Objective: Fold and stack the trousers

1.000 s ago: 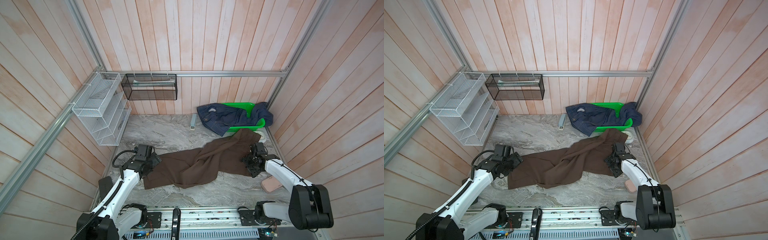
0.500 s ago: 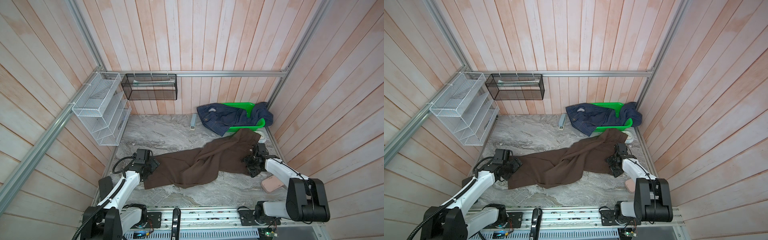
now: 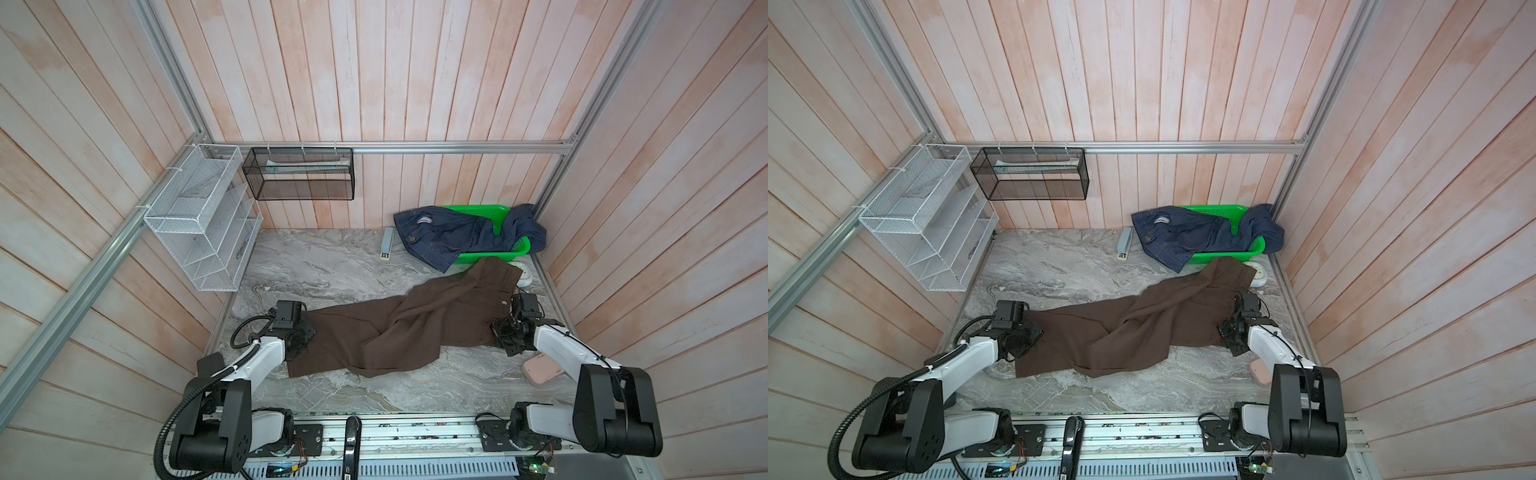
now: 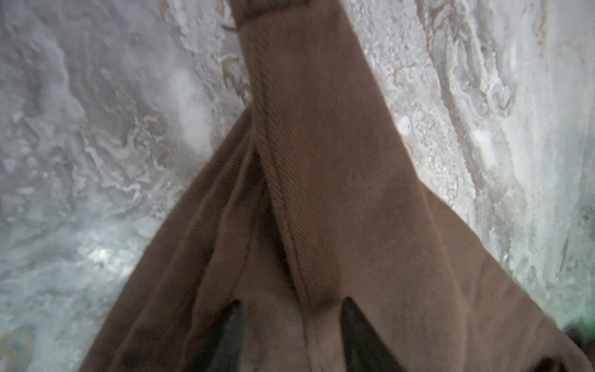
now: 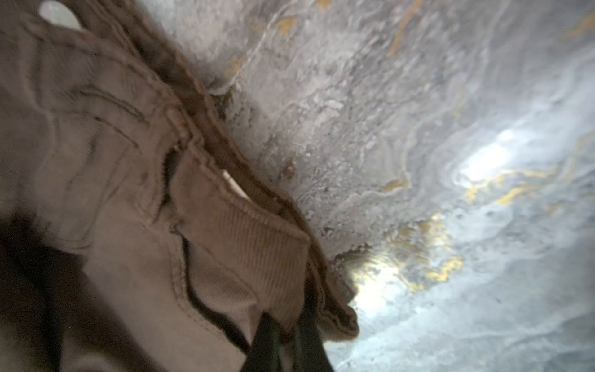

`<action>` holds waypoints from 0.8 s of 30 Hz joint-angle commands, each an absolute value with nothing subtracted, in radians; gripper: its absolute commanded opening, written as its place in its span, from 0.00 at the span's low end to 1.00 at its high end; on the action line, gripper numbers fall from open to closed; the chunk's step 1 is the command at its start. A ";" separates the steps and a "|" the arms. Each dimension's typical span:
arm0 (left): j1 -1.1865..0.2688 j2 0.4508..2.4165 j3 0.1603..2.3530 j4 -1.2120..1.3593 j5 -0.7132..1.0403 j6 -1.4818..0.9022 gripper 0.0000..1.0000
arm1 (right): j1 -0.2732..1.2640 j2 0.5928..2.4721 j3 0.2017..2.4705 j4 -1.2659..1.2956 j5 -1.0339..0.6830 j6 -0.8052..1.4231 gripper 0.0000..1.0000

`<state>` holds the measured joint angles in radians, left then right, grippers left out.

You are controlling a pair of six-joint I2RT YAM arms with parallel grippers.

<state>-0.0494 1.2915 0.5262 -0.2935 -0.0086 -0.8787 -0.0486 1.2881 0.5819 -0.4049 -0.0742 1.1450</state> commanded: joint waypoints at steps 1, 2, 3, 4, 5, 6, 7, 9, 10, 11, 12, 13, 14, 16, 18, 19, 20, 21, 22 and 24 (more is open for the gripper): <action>-0.007 1.344 0.526 -0.266 -0.037 -0.833 0.18 | -0.071 1.261 0.555 -0.491 -0.002 1.166 0.00; 0.006 1.352 0.533 -0.260 -0.043 -0.822 0.08 | -0.074 1.253 0.559 -0.499 0.004 1.167 0.00; 0.025 1.359 0.544 -0.257 -0.049 -0.809 0.00 | -0.080 1.245 0.563 -0.509 0.011 1.166 0.00; 0.046 1.363 0.558 -0.255 -0.054 -0.796 0.00 | -0.084 1.238 0.568 -0.517 0.017 1.164 0.00; 0.064 1.365 0.569 -0.248 -0.059 -0.785 0.00 | -0.089 1.231 0.572 -0.524 0.024 1.162 0.00; 0.086 1.367 0.586 -0.242 -0.063 -0.775 0.00 | -0.094 1.224 0.577 -0.532 0.033 1.161 0.00; 0.106 1.368 0.606 -0.239 -0.070 -0.762 0.00 | -0.098 1.219 0.580 -0.535 0.039 1.160 0.00; 0.145 1.378 0.647 -0.232 -0.088 -0.744 0.00 | -0.109 1.210 0.587 -0.545 0.053 1.158 0.00; 0.169 1.387 0.673 -0.228 -0.085 -0.734 0.00 | -0.114 1.205 0.592 -0.550 0.062 1.157 0.00; 0.191 1.396 0.695 -0.228 -0.081 -0.728 0.00 | -0.121 1.202 0.597 -0.554 0.066 1.155 0.00; 0.213 1.408 0.722 -0.224 -0.081 -0.720 0.00 | -0.127 1.199 0.603 -0.559 0.071 1.151 0.00; 0.234 1.419 0.748 -0.223 -0.078 -0.714 0.00 | -0.133 1.195 0.610 -0.565 0.076 1.148 0.00; 0.250 1.430 0.769 -0.222 -0.073 -0.711 0.00 | -0.136 1.191 0.615 -0.569 0.077 1.144 0.00; 0.283 1.460 0.814 -0.218 -0.042 -0.710 0.00 | -0.137 1.181 0.629 -0.578 0.078 1.141 0.00; 0.294 1.485 0.855 -0.231 0.009 -0.709 0.00 | -0.138 1.171 0.638 -0.577 0.063 1.121 0.00; 0.291 1.497 0.875 -0.248 0.039 -0.706 0.00 | -0.138 1.164 0.639 -0.574 0.051 1.118 0.00; 0.287 1.502 0.883 -0.259 0.066 -0.708 0.02 | -0.137 1.159 0.638 -0.572 0.042 1.118 0.00; 0.281 1.501 0.884 -0.269 0.091 -0.709 0.13 | -0.137 1.153 0.641 -0.572 0.035 1.118 0.00; 0.273 1.493 0.879 -0.285 0.110 -0.709 0.25 | -0.138 1.147 0.641 -0.572 0.034 1.117 0.00; 0.259 1.465 0.850 -0.311 0.121 -0.709 0.41 | -0.138 1.137 0.638 -0.569 0.031 1.117 0.00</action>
<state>0.2661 1.4879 0.8528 -0.2676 0.0643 -0.7177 -0.1318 1.1545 0.6132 -0.5468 0.0257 1.1290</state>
